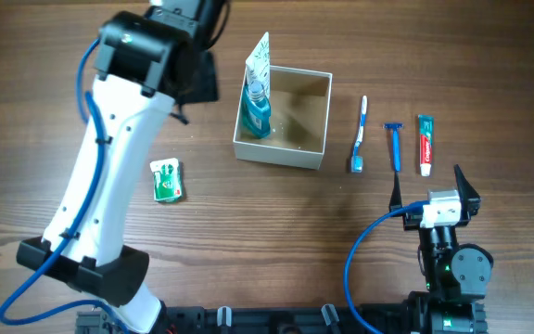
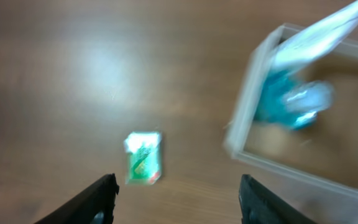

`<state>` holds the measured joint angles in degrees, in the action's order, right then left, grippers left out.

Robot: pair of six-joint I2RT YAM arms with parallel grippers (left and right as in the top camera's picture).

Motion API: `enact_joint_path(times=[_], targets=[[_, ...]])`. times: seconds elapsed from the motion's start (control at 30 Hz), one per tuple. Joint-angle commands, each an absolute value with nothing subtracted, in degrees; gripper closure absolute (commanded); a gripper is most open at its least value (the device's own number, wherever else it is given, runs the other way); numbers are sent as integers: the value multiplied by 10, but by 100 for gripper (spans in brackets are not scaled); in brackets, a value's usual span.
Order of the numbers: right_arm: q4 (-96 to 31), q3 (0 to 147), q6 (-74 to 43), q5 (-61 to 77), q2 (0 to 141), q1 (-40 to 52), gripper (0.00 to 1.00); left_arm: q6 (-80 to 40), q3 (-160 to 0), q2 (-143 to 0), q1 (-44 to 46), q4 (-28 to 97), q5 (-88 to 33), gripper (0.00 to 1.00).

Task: Pack container
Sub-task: 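Open the left gripper and raise it away from the box, then lower the left gripper onto the green Dettol soap bar and grasp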

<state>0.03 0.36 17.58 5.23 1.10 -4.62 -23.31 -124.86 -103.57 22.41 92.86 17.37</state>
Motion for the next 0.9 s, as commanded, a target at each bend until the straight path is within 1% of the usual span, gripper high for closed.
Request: enact_joint_path(times=[0.0,0.13,0.23,0.33,0.43,0.6,0.8,0.87], targets=[[2,3,165,43,6,-44,0,-249,-1245,-1033,189,965,159,41],[2,3,165,43,6,-44,0,-249,-1226,-1036,163,965,112,42],[2,3,165,43,6,-44,0,-249,-1169,-1036,147,964,109,39],[2,3,165,43,6,-44,0,-249,-1086,-1036,133,944,109,38],[2,3,165,43,6,-44,0,-249,-1002,-1036,124,894,85,38],[2,3,165,43,6,-44,0,-249,-849,-1036,114,783,13,39],[2,3,165,43,6,-44,0,-227,-757,-1036,103,698,-39,38],[2,3,165,43,6,-44,0,-222,-733,-1036,96,667,-39,36]])
